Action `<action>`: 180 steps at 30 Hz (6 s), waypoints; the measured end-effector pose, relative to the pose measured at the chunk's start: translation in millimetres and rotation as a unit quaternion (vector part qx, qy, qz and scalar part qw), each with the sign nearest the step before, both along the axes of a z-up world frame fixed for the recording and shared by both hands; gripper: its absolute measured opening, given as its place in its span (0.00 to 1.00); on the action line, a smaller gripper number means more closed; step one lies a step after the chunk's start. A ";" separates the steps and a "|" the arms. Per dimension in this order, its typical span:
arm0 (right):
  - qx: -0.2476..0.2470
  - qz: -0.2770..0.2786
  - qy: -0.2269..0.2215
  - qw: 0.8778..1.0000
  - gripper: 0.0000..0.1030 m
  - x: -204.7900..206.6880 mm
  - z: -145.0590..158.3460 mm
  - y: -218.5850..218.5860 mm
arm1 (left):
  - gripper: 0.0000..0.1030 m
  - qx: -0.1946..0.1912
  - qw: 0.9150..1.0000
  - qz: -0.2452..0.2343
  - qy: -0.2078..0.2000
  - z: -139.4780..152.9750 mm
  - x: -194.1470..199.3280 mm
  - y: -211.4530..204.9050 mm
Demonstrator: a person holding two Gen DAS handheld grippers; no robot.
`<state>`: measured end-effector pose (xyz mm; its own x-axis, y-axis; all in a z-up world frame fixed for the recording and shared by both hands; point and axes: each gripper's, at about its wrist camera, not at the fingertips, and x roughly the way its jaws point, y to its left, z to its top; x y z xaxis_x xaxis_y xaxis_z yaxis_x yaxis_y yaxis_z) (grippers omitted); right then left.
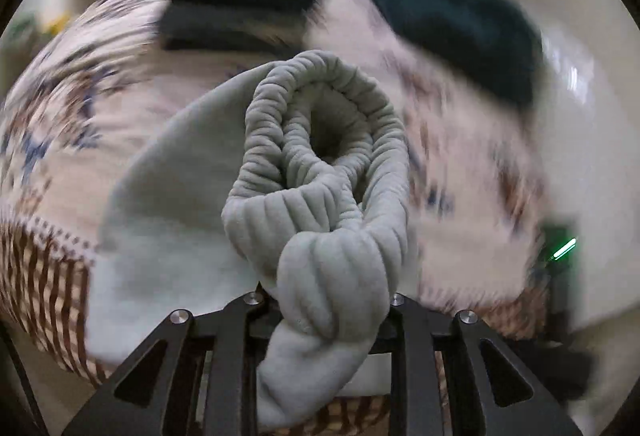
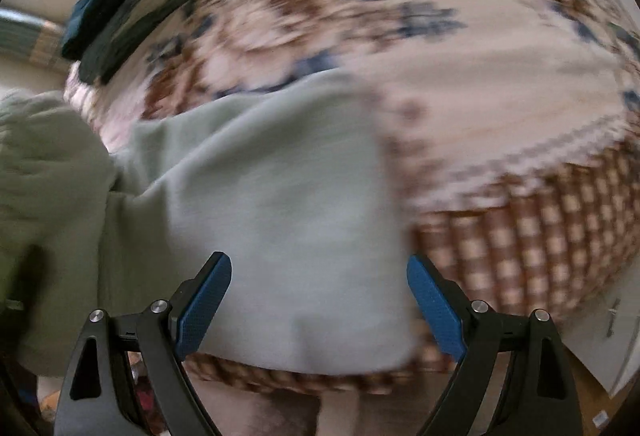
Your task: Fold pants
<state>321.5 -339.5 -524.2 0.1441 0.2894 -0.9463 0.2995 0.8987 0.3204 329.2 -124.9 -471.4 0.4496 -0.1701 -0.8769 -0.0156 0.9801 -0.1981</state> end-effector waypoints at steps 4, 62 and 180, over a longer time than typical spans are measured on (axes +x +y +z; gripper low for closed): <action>-0.030 -0.025 0.023 0.999 0.89 -14.1 -8.0 -53.7 | 0.20 0.041 0.998 -0.032 0.046 -52.0 8.9 -45.9; 0.170 -0.035 0.062 0.983 0.72 16.4 -75.9 -66.6 | 0.94 -0.124 0.965 0.035 0.230 -125.4 185.8 95.6; 0.302 -0.146 0.049 0.941 0.95 -71.6 -123.5 -90.4 | 1.00 -0.196 0.964 0.013 0.181 -108.7 54.0 105.9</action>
<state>249.9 -429.9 -647.7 0.2212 0.7405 -0.6346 0.5600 0.4363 0.7043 383.1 -18.9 -580.1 0.1347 -0.5135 -0.8474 -0.1766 0.8291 -0.5305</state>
